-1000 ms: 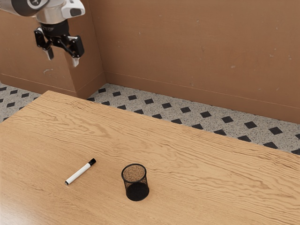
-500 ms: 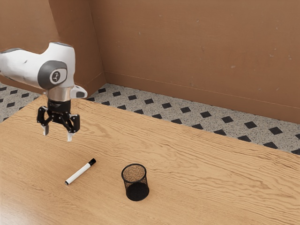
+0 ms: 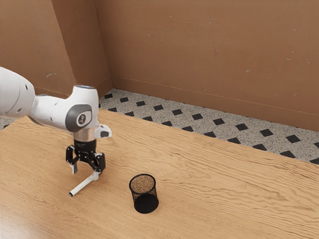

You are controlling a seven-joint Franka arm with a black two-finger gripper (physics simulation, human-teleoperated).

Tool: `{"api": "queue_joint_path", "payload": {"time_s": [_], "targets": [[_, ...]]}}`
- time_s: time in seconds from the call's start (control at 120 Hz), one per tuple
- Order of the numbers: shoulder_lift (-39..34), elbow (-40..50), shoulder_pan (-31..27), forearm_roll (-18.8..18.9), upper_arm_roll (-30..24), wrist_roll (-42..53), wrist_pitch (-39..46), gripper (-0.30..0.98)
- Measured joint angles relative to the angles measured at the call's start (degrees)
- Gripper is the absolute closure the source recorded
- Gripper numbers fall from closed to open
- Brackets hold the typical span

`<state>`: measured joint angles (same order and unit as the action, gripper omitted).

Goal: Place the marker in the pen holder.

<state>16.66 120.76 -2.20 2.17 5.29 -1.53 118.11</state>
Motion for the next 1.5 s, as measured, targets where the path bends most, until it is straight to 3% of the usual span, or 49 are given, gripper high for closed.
{"api": "queue_joint_path", "payload": {"time_s": [0.442,0.642,0.775,1.325,1.5], "targets": [[1.6,0.4,-0.1,-1.1,-0.7,9.3,4.9,0.0],[0.9,0.4,0.0,-1.1,-0.7,11.0,4.8,0.35],[0.9,0.4,0.0,-1.1,-0.7,11.7,4.7,0.49],[1.4,0.6,0.0,-0.6,-0.7,13.1,4.8,0.75],[-5.5,1.7,0.4,2.1,-1.6,12.8,6.1,0.78]]}}
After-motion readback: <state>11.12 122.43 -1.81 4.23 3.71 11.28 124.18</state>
